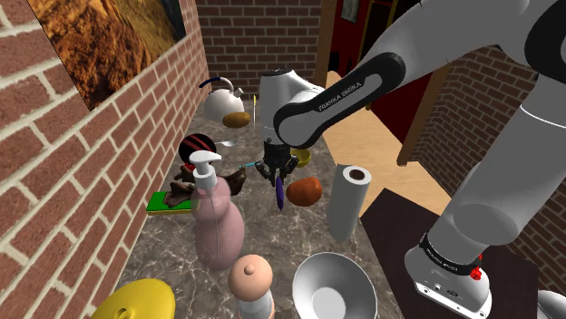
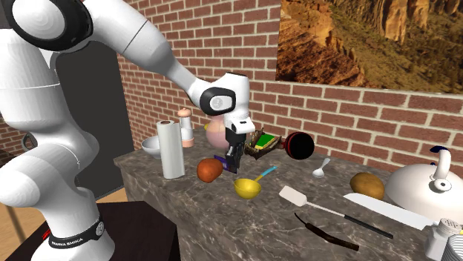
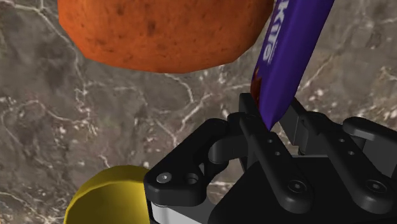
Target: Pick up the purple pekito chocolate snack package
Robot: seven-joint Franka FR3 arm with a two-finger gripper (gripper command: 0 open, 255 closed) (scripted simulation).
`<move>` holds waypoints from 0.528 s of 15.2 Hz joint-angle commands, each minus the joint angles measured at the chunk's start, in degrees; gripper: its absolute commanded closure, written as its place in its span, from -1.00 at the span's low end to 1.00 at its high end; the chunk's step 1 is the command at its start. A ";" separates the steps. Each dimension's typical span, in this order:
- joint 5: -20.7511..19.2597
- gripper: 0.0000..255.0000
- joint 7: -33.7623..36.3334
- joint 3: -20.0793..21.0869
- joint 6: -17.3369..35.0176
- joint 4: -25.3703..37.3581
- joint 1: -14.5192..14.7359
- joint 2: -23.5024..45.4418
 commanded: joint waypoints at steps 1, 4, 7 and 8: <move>-0.02 1.00 0.02 0.00 0.04 -0.01 0.00 0.03; -0.01 1.00 0.02 0.01 0.04 -0.01 0.01 0.03; 0.03 1.00 -0.02 0.00 0.01 -0.04 0.00 -0.04; 0.27 1.00 -0.19 -0.02 -0.77 0.27 -0.01 -0.55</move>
